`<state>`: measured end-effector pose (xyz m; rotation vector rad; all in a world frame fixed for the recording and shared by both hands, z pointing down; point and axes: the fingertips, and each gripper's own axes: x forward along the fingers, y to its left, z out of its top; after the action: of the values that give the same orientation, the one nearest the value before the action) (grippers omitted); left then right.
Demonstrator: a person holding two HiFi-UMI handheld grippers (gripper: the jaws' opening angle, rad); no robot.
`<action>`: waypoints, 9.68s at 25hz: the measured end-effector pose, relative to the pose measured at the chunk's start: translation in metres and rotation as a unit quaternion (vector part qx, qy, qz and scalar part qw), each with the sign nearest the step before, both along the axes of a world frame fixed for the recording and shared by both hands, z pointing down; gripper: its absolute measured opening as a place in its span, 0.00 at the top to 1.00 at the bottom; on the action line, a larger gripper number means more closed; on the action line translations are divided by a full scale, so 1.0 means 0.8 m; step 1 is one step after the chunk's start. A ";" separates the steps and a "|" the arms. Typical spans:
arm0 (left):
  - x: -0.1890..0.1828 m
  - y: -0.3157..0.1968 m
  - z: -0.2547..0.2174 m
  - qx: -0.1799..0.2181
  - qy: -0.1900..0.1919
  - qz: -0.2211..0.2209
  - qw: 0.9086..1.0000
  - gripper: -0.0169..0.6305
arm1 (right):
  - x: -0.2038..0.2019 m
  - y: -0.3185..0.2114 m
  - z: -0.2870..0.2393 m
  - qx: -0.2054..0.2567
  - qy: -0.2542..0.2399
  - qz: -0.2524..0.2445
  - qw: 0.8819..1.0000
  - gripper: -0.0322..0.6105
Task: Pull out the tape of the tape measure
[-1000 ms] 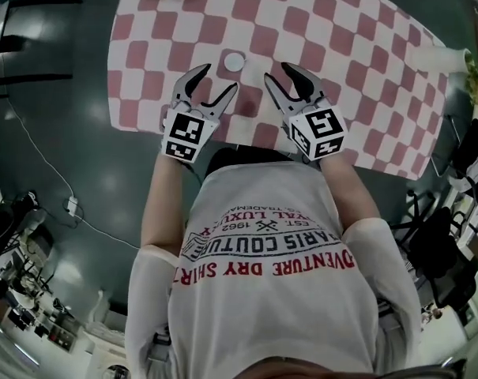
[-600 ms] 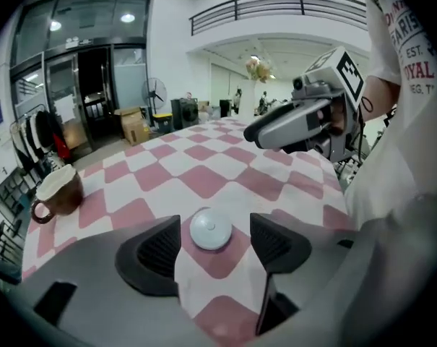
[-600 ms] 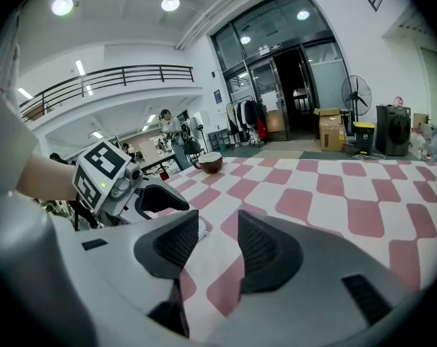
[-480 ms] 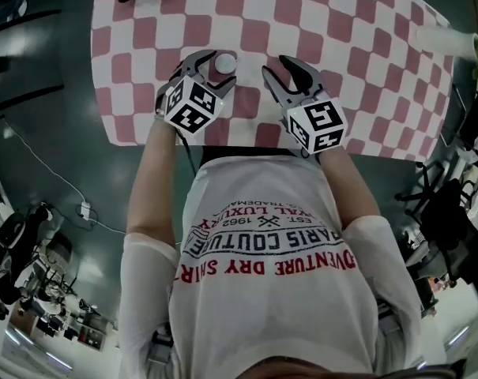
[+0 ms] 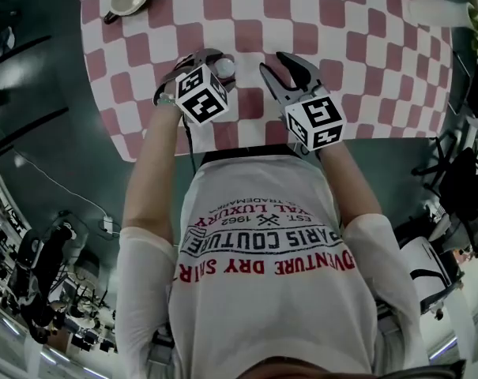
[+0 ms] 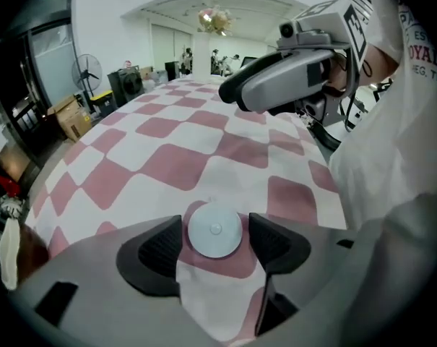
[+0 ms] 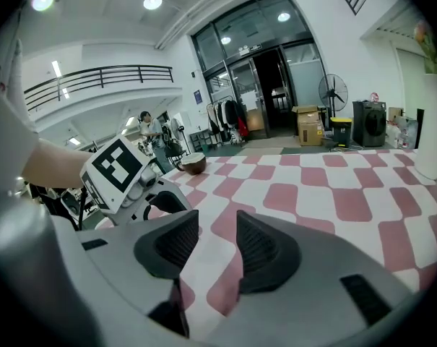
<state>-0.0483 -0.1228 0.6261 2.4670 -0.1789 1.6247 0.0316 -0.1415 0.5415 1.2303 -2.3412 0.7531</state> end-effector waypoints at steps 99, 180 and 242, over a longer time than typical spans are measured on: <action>-0.043 -0.060 -0.173 0.103 0.146 -0.108 0.978 0.62 | -0.009 -0.047 -0.071 -0.003 0.112 -0.032 0.993 0.90; -0.151 -0.096 -0.164 0.115 0.143 -0.300 0.936 0.62 | 0.263 -0.033 -0.040 -0.037 0.182 0.244 0.952 0.90; -0.103 -0.067 -0.058 0.082 0.110 -0.353 0.926 0.45 | 0.195 -0.003 0.038 -0.102 0.156 0.177 0.966 0.71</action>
<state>-0.1303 -0.1767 0.5801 2.2587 -1.0636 1.0465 0.1875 -0.1442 0.5717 1.5643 -1.7679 0.8189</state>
